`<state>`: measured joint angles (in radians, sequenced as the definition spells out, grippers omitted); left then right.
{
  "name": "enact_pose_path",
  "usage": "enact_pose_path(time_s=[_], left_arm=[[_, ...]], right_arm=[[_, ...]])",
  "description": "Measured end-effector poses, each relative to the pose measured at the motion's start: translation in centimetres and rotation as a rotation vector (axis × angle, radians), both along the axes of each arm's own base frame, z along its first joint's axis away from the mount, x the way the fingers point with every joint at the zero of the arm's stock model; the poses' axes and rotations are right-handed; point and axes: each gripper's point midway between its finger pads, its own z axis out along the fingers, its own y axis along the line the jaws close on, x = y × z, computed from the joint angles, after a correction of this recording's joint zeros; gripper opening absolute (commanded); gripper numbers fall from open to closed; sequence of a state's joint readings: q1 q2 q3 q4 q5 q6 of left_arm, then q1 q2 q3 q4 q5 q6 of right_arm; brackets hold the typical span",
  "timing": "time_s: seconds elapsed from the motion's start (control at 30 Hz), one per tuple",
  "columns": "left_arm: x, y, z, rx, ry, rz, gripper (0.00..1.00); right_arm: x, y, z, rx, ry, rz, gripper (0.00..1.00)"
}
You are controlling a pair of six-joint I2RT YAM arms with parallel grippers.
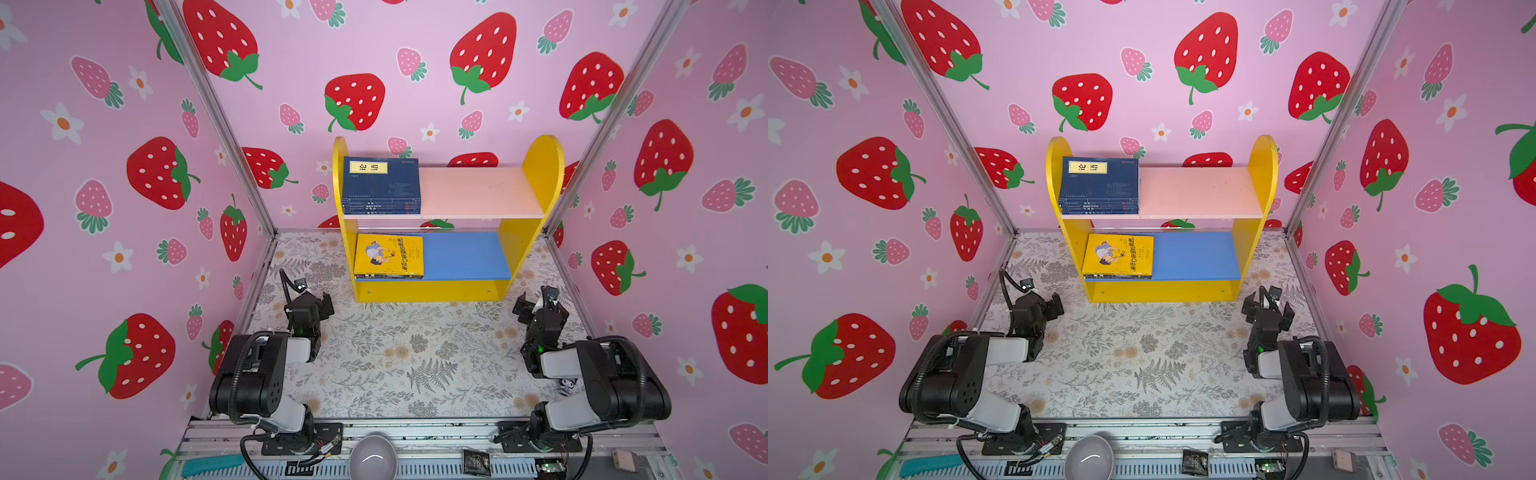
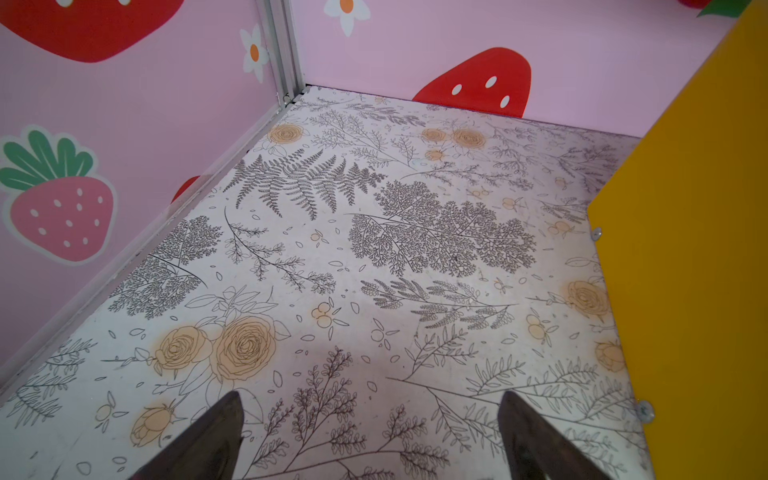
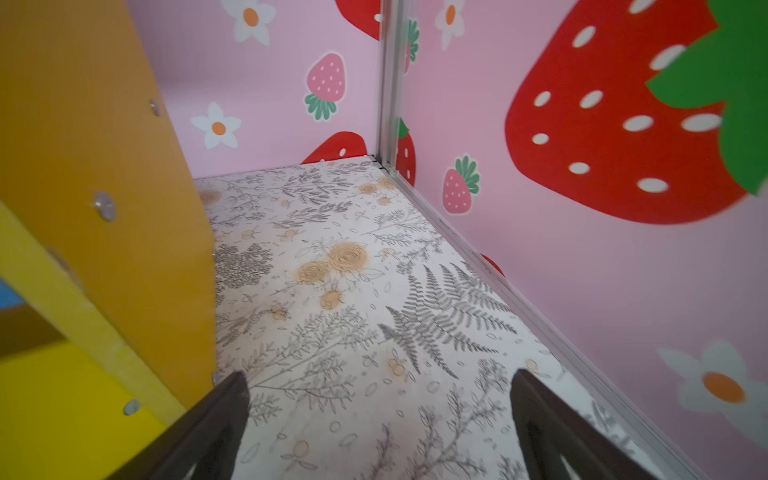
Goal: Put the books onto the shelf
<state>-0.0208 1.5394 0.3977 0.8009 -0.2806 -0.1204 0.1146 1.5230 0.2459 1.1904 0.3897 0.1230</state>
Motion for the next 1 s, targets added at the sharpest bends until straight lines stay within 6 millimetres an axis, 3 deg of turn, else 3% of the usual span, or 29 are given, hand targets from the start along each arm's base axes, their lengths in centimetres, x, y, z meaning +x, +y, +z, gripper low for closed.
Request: enact_pose_path(time_s=[0.17,1.0], left_arm=[[0.0,-0.3,0.0,0.009,0.005,-0.01,0.99],[0.2,-0.3,0.1,0.017,0.004,-0.009,0.99]], right_arm=[[0.6,2.0,-0.7,-0.042,0.021,0.079,1.0],[0.7,2.0,-0.2,-0.058,0.001,0.082,1.0]])
